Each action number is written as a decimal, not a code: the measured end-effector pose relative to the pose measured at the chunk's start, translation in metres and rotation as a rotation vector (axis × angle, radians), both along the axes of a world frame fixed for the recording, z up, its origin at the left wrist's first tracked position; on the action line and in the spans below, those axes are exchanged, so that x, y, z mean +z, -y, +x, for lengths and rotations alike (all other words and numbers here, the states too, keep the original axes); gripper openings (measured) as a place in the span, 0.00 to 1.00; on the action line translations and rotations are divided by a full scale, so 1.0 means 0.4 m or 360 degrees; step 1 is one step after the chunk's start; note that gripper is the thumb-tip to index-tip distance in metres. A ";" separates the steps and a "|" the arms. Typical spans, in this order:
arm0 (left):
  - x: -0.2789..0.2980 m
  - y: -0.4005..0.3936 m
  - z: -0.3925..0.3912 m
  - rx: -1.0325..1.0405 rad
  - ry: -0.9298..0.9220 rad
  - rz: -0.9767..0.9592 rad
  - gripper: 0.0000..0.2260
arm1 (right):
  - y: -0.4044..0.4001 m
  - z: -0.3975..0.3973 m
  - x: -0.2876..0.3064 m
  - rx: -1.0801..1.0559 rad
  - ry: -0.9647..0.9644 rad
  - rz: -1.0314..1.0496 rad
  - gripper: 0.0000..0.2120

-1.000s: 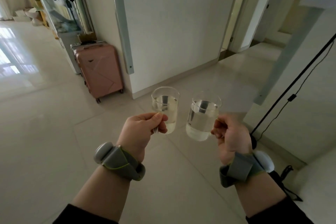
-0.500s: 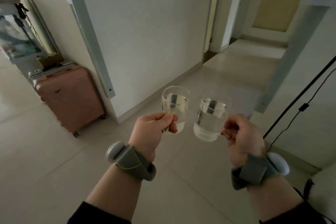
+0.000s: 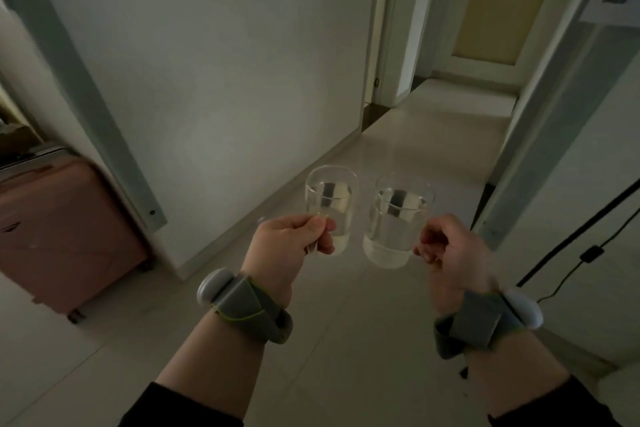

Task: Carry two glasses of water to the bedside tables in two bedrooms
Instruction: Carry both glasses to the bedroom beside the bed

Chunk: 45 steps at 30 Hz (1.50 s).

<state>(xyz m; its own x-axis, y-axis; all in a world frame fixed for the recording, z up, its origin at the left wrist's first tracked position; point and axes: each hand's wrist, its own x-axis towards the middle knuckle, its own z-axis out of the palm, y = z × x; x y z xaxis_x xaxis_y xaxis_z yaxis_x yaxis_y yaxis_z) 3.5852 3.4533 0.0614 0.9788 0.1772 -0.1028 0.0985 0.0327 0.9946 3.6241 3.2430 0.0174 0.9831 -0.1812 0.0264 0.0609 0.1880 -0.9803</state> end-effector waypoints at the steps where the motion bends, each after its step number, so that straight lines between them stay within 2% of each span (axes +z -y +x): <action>1: 0.001 0.007 0.048 -0.0007 0.0010 -0.0007 0.11 | 0.009 0.050 0.005 0.0002 0.0003 0.0016 0.15; 5: 0.009 0.024 0.248 -0.0012 -0.0004 0.0012 0.11 | 0.036 0.250 0.034 0.0041 -0.0117 -0.0231 0.18; 9: 0.001 0.029 0.391 -0.0053 0.0012 -0.0012 0.11 | 0.032 0.363 0.026 -0.0069 -0.0041 0.0028 0.16; 13: -0.010 0.014 0.590 -0.0114 0.0018 -0.0011 0.11 | 0.013 0.533 0.016 -0.0108 -0.0013 -0.0027 0.15; 18: -0.005 -0.004 0.838 -0.0237 0.0076 -0.0023 0.10 | 0.003 0.736 0.014 -0.0134 0.0068 -0.0280 0.07; 20: -0.001 -0.010 0.990 -0.0319 0.0093 -0.0026 0.10 | -0.003 0.864 0.009 -0.0250 0.0083 -0.0220 0.09; 23: 0.013 -0.014 1.084 -0.0361 0.0114 -0.0033 0.09 | -0.019 0.938 0.013 -0.0338 0.0098 -0.0130 0.16; 29: -0.004 0.021 1.310 -0.0439 0.0063 -0.0104 0.08 | 0.008 1.138 0.001 -0.0447 0.0032 -0.0002 0.18; 31: -0.007 0.040 1.389 -0.0445 0.0026 -0.0090 0.09 | 0.023 1.211 -0.004 -0.0460 -0.0006 -0.0001 0.16; 34: -0.023 0.098 1.537 -0.0457 0.0028 -0.0110 0.09 | 0.073 1.371 -0.012 -0.0528 -0.0147 -0.0011 0.07; 38: -0.020 0.164 1.700 -0.0465 0.0035 -0.0099 0.09 | 0.143 1.546 0.006 -0.0504 -0.0339 -0.0005 0.08; 45: -0.006 0.278 1.972 -0.0476 0.0026 -0.0076 0.10 | 0.237 1.815 0.035 -0.0600 -0.0251 0.0121 0.10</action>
<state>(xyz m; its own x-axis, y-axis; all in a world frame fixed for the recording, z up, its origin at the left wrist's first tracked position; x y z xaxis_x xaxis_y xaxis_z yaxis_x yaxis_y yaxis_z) 4.3741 3.3420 0.0589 0.9884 -0.1239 -0.0879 0.0948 0.0513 0.9942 4.3499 3.1483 0.0315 0.8383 -0.5251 -0.1464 -0.0103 0.2532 -0.9674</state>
